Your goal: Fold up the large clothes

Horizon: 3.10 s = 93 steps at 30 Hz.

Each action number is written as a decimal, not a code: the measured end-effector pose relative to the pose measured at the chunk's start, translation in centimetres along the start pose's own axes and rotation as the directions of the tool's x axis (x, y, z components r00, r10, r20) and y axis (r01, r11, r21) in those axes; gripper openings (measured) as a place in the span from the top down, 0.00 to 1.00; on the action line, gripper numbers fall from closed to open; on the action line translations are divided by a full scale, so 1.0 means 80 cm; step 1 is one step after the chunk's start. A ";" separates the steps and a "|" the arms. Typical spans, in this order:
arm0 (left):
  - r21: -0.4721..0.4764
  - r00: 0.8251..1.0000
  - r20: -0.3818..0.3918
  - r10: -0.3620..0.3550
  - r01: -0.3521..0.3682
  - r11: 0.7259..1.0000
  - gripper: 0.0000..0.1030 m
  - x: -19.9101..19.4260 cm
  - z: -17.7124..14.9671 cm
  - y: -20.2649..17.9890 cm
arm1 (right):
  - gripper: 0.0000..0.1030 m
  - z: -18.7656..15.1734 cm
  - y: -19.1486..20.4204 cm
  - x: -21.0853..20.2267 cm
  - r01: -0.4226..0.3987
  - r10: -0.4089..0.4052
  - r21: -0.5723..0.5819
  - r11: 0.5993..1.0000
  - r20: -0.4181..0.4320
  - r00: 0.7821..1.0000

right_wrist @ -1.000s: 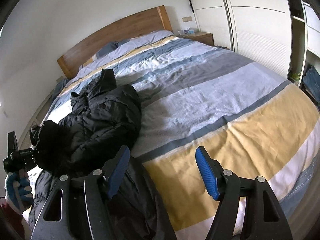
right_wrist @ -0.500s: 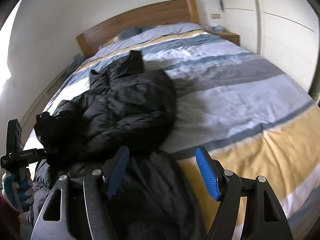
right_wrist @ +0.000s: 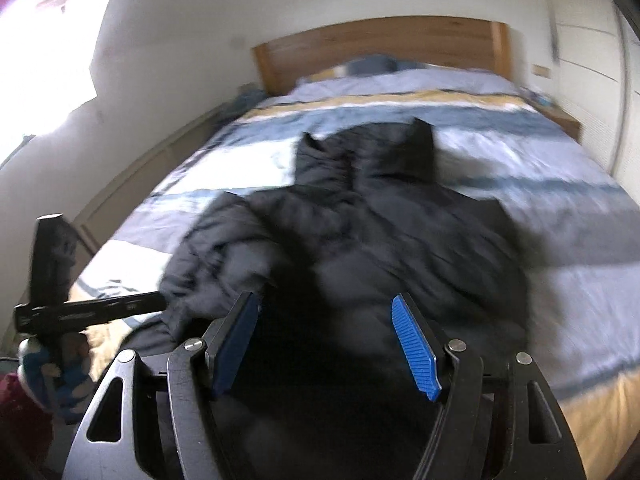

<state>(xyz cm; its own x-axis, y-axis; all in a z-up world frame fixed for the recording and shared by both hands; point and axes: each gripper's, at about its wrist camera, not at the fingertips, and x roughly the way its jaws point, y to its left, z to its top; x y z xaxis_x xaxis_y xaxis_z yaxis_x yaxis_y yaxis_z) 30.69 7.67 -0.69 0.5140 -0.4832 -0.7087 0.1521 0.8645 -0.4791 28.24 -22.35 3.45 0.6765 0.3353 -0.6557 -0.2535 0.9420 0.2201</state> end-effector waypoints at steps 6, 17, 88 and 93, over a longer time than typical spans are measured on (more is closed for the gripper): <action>-0.028 0.996 -0.067 0.057 -0.059 0.998 0.66 0.037 0.007 0.035 | 0.33 0.004 0.041 0.067 -0.049 0.042 -0.088 0.995 -0.080 0.996; 0.067 0.988 -0.022 0.154 -0.153 0.986 0.48 0.022 0.097 0.038 | 0.33 -0.012 -0.034 0.072 -0.087 0.063 -0.108 0.990 -0.209 0.976; 0.031 0.981 -0.104 0.164 -0.161 0.986 0.78 0.146 0.110 0.020 | 0.41 0.068 -0.164 0.175 -0.139 0.128 -0.045 0.989 -0.196 0.972; 0.037 0.988 -0.070 0.136 -0.134 0.990 0.78 0.075 0.105 0.022 | 0.39 0.067 -0.171 0.130 -0.124 0.115 -0.037 0.992 -0.181 0.977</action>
<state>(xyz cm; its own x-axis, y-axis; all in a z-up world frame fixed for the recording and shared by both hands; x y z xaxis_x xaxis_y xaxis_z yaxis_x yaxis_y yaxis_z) 41.12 7.40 -1.46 0.4691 -0.3695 -0.8021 0.1130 0.9259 -0.3604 42.46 -31.68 -2.49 0.5067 0.4330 -0.7455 -0.3604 0.8919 0.2731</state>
